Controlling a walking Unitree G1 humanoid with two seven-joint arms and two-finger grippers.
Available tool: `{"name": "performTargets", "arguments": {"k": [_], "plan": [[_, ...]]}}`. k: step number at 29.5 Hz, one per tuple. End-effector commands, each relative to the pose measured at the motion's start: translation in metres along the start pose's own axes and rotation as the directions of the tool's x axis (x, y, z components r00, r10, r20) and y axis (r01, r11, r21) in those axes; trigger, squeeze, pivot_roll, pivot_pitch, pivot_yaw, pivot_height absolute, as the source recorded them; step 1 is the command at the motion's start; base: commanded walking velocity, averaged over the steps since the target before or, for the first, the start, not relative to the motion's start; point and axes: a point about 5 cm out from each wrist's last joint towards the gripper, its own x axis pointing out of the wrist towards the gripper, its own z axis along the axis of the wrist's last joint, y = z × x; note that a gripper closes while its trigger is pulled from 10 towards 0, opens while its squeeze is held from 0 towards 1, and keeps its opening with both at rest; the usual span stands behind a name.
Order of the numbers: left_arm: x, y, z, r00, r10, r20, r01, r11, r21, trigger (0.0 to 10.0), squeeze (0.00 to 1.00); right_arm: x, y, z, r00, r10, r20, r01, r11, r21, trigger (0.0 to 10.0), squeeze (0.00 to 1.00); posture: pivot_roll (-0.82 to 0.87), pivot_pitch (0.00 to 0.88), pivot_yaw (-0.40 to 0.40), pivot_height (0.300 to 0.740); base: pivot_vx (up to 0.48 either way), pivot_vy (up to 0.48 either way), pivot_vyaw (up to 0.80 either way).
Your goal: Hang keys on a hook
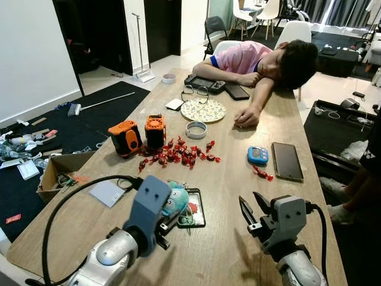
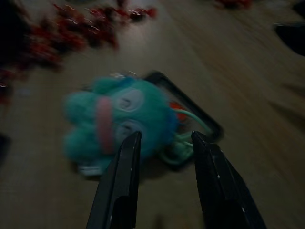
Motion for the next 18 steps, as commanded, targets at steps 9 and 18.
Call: {"name": "performTargets", "arguments": {"k": [9, 18], "plan": [[0.015, -0.015, -0.007, 0.995, -0.075, -0.067, 0.069, 0.994, -0.085, 10.0, 0.00, -0.007, -0.005, 0.001, 1.000, -0.002, -0.023, 0.002, 1.000, -0.015, 10.0, 0.00, 0.03, 0.189, 0.023, 0.740, 0.000, 0.000, 0.00], [0.020, -0.018, -0.001, 0.995, -0.075, -0.063, 0.066, 0.988, -0.136, 8.5, 0.00, -0.012, -0.006, 0.002, 0.999, -0.008, -0.032, 0.007, 1.000, -0.018, 10.0, 0.00, 0.03, 0.205, 0.028, 0.740, 0.000, 0.000, 0.00]]}}
